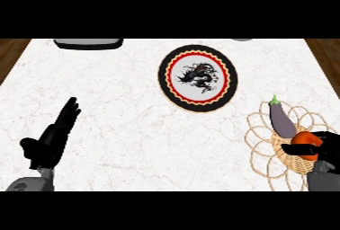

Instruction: Pick the squash from the placemat and place it in the plate

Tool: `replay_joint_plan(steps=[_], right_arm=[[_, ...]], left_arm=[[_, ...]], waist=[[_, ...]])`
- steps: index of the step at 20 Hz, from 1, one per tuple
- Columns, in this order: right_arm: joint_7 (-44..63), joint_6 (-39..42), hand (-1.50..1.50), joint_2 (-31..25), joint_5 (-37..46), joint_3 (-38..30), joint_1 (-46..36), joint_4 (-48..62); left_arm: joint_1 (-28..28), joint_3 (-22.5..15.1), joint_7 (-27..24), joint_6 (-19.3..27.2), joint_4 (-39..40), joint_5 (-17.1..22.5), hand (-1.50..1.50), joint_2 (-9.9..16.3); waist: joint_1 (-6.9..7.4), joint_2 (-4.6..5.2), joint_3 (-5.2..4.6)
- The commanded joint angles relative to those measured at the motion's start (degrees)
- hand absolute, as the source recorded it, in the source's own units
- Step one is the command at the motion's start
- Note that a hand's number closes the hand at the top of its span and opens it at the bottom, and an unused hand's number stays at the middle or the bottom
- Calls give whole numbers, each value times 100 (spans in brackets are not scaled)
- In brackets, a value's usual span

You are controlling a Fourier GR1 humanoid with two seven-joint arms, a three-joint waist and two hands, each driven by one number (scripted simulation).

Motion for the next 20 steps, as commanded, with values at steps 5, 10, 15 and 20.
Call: replay_joint_plan(steps=[5,10,15,20], right_arm=[[-2901,1387,150,-1224,-344,1146,-691,347],[-5262,1735,150,-2000,-980,1228,-980,438],[-7272,2069,150,-2840,-1631,696,-1445,1386],[-8399,1851,150,-3085,-1833,291,-2270,2354]], left_arm=[[-284,-208,62,-79,-96,-74,0,-133],[-326,-204,149,-7,-81,-80,0,-186],[-266,-137,293,0,-216,-108,0,-46],[-254,-76,137,81,68,-179,0,-185]], waist=[[411,132,111],[292,129,118],[208,109,96],[125,98,77]])
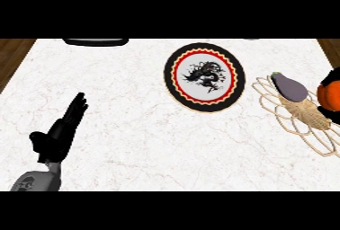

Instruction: Pick the squash from the placemat and place it in the plate

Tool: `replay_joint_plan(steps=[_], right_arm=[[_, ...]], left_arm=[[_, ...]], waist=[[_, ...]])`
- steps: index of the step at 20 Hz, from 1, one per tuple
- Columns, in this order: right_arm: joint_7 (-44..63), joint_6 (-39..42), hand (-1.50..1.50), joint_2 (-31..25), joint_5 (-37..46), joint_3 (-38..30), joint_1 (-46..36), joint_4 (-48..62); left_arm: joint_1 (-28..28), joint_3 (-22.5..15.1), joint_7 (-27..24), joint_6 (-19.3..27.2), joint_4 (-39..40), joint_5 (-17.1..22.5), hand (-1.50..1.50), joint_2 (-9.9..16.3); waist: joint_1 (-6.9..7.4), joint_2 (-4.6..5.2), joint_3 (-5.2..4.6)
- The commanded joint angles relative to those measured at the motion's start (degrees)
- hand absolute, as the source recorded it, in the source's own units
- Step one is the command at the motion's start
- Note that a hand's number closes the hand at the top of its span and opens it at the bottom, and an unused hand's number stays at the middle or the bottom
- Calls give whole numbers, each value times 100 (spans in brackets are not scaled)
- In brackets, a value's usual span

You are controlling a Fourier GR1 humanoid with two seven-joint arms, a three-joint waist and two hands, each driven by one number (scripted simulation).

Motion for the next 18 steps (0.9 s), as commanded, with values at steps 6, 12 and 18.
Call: replay_joint_plan(steps=[6,12,18], right_arm=[[-1250,-383,150,-76,-247,-423,-1394,1315],[-941,-230,150,456,-211,-118,-1914,1360],[-210,89,150,817,-142,180,-2262,814]], left_arm=[[35,176,95,-112,-65,-29,0,46],[231,290,-211,-256,187,-152,0,46],[436,158,4,-49,-321,-334,0,-229]], waist=[[-110,-38,-17],[-124,-38,-21],[-156,-63,-21]])
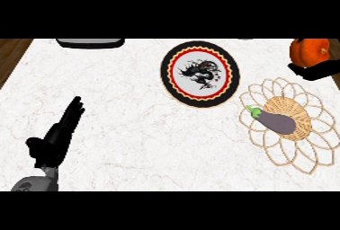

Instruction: Pick the squash from the placemat and place it in the plate

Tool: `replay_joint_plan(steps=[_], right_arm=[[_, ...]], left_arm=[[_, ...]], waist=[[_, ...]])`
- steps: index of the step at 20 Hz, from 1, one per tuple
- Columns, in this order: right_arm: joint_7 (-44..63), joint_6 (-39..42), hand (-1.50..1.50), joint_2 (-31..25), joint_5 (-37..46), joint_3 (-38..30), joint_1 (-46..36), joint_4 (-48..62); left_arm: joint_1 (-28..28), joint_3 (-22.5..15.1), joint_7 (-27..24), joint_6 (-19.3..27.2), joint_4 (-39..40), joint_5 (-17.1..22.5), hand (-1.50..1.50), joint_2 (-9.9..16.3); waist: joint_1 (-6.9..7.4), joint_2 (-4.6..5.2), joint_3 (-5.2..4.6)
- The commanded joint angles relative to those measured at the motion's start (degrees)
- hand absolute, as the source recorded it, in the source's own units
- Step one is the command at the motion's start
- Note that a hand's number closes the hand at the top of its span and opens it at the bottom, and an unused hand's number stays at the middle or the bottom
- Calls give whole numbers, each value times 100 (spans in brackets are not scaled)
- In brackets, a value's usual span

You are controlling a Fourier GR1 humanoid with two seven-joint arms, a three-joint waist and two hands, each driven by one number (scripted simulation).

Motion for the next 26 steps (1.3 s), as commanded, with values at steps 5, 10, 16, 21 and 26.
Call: replay_joint_plan(steps=[5,10,16,21,26], right_arm=[[880,-51,150,1138,393,669,-690,149],[736,-390,150,1516,499,671,-1047,706],[886,-1164,150,2346,868,943,-976,1215],[1084,-1755,150,2688,341,152,-1321,2132],[1686,-2001,-150,2867,518,129,-1986,2869]], left_arm=[[-203,38,272,181,-68,-120,0,-183],[-383,193,196,-90,160,-97,0,-80],[-115,24,474,45,-229,-205,0,-298],[-78,159,209,-260,-251,-78,0,-106],[-13,180,462,-268,-516,-119,0,-60]], waist=[[-3,-2,-2],[12,16,0],[38,12,2],[174,70,6],[152,52,3]])
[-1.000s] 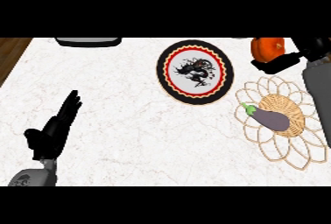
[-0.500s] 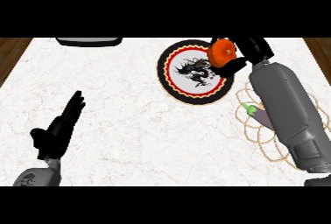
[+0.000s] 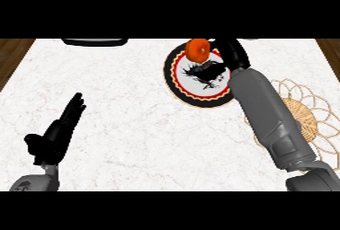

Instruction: Pick the squash from the placemat and place it in the plate

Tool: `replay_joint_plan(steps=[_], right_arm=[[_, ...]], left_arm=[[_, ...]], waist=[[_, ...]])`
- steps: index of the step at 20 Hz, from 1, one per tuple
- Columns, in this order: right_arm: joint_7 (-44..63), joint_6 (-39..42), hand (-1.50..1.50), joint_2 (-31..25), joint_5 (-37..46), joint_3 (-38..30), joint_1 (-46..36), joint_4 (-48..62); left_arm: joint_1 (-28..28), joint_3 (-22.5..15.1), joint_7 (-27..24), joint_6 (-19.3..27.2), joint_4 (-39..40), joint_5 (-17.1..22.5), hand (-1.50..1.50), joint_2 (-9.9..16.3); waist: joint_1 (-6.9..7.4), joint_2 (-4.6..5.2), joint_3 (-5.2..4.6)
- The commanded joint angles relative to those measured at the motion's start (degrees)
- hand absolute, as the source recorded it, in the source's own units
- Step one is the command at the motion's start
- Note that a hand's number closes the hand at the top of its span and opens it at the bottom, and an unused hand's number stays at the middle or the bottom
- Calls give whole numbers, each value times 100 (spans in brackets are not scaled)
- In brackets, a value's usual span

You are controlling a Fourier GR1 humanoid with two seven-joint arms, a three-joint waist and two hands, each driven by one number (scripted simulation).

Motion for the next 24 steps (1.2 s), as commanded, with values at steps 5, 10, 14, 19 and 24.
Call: replay_joint_plan(steps=[5,10,14,19,24], right_arm=[[75,-331,-150,188,-450,-638,-555,937],[-657,-33,-150,-162,-1424,-1499,-161,609],[-710,685,-150,-572,-2081,-2115,-359,893],[-1428,1926,-150,-1637,-2395,-2400,173,1108],[-2051,2654,-150,-2285,-2283,-2304,651,1347]], left_arm=[[-203,-18,-160,-30,363,-127,0,-127],[117,70,-344,10,193,-120,0,-99],[-45,-12,-220,-21,139,-151,0,-133],[20,99,-424,-60,284,-123,0,-112],[-143,124,-128,-157,193,-67,0,-48]], waist=[[39,47,-1],[-24,17,3],[69,72,8],[49,79,10],[68,91,16]])
